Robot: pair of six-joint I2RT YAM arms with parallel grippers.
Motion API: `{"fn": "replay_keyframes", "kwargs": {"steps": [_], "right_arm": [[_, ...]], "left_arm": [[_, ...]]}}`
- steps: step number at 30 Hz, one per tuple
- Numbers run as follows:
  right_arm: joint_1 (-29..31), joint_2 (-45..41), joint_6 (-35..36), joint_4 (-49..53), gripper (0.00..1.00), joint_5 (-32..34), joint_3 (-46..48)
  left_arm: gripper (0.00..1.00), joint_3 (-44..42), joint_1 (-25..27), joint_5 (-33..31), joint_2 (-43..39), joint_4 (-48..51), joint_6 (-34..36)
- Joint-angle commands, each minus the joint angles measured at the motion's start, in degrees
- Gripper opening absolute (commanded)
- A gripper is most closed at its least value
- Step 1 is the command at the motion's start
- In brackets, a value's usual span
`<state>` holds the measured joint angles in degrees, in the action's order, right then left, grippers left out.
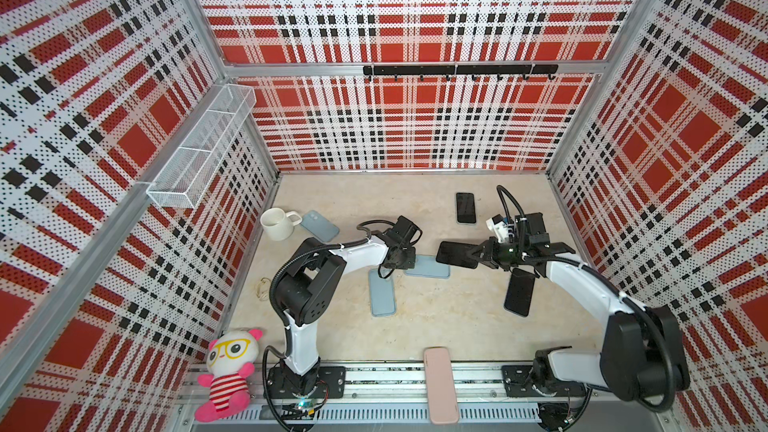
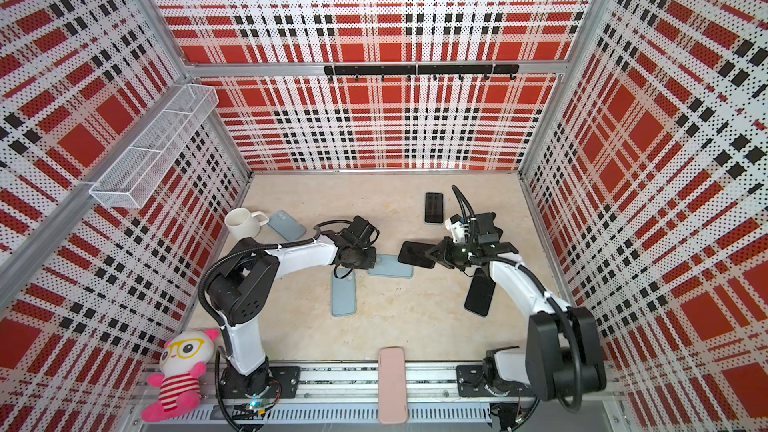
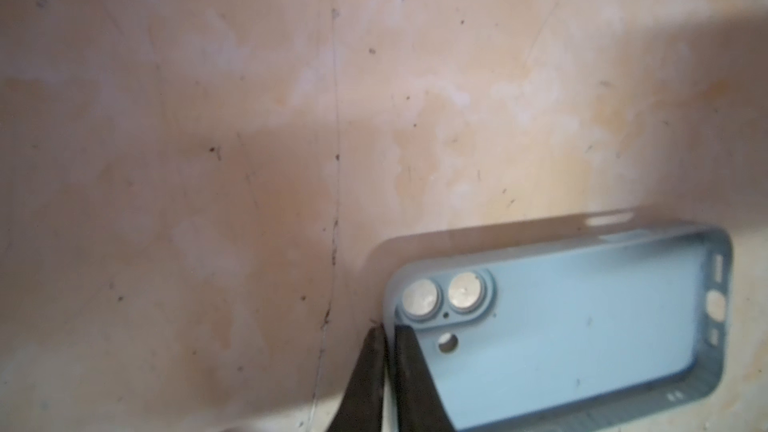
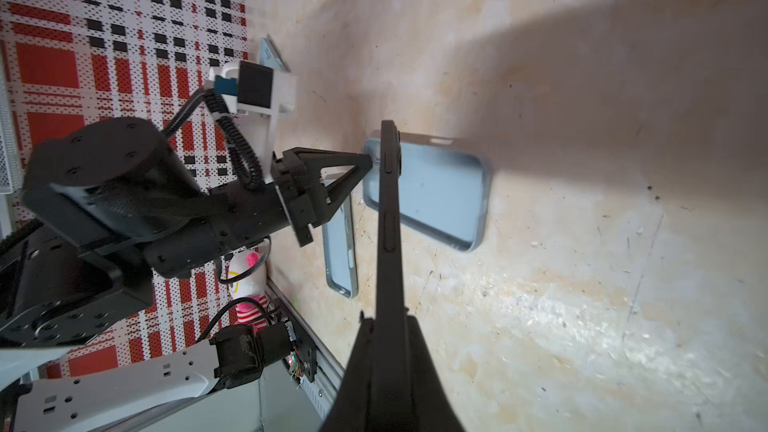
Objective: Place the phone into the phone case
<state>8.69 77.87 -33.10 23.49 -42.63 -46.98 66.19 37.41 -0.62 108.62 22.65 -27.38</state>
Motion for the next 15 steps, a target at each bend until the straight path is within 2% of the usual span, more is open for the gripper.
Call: {"fn": "replay_keyframes", "kwargs": {"steps": [1, 4, 6, 10, 13, 15], "right_arm": [[1.0, 2.5, 3.3, -1.3, 0.01, -3.0, -3.7], [1.3, 5.9, 6.0, 3.0, 0.02, -3.6, -6.6], [2.6, 7.0, 5.2, 2.6, 0.02, -3.9, -6.9], [4.8, 9.4, 2.8, -1.4, 0.01, -7.7, -5.9], [4.9, 12.5, 1.8, -6.3, 0.01, -10.6, -5.5], [5.3, 14.5, 1.8, -7.3, 0.00, -11.6, -6.3]], "left_arm": [[0.12, -1.9, -0.5, 2.6, -1.4, 1.6, 2.8], [0.13, -2.8, -1.7, 5.6, -1.8, 1.0, 3.1], [0.14, -3.6, -2.5, 7.9, -2.1, 0.0, 3.0], [0.25, -5.1, -4.0, 9.6, -3.1, -1.8, 2.0], [0.40, -6.0, -5.4, 12.3, -4.1, -3.5, 1.7], [0.44, -5.8, -5.9, 13.7, -4.3, -3.5, 2.0]]}}
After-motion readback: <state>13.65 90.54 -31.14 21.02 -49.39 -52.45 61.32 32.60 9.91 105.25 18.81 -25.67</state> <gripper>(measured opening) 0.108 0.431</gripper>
